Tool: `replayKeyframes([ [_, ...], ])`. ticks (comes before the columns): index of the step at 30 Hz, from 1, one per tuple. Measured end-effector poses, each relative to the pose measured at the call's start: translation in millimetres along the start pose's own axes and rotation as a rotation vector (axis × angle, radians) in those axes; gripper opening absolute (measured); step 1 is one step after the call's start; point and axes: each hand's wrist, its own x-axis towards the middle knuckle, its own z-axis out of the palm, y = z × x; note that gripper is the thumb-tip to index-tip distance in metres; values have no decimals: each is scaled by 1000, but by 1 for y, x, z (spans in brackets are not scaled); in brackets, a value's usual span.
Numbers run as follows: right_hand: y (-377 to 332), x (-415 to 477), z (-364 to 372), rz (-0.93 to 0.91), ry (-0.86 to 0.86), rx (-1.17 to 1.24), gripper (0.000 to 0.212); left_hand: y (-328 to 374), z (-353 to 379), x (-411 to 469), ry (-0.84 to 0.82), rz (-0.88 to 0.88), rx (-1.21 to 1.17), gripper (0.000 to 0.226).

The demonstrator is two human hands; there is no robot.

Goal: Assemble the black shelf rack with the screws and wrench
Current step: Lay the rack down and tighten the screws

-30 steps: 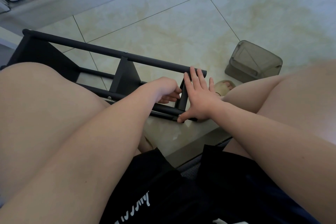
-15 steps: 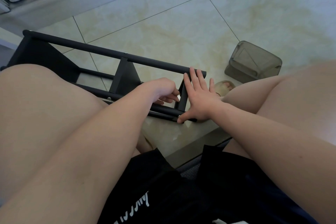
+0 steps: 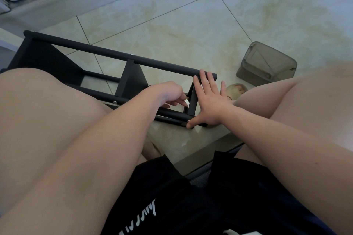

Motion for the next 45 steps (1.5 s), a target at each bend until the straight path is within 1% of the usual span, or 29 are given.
replayKeyframes([
  [9,-1,-1,-1,3,-3,-4,159,-7,-4,-3,-27,32,85,13],
  [16,0,-1,0,-1,1,1,159,-10,-7,-4,-56,107,178,11],
  [21,0,0,0,1,-2,-2,160,-12,-10,-7,-97,179,311,21],
  [23,0,1,1,0,2,-2,160,-13,-12,-8,-109,209,401,20],
  [25,1,1,2,-1,6,1,159,-14,-12,-8,-87,225,456,21],
  [28,1,1,2,0,8,-1,160,-18,-11,-4,-59,234,442,16],
  [30,1,1,2,-1,10,2,160,-20,-11,-3,-59,215,427,17],
  [36,3,3,5,-7,33,-1,160,-18,-10,-6,-80,225,492,8],
  [37,3,3,5,-7,35,1,160,-16,-9,-9,-69,224,509,11],
  [39,5,4,4,-12,34,4,160,-12,-10,-15,-44,213,617,22],
  [41,8,5,-1,-31,21,31,156,-4,-17,-21,22,190,730,27],
  [43,13,8,-11,-33,51,140,146,6,-31,-25,147,194,735,26],
  [45,17,16,-24,1,148,223,130,17,-47,-26,331,275,675,26],
])
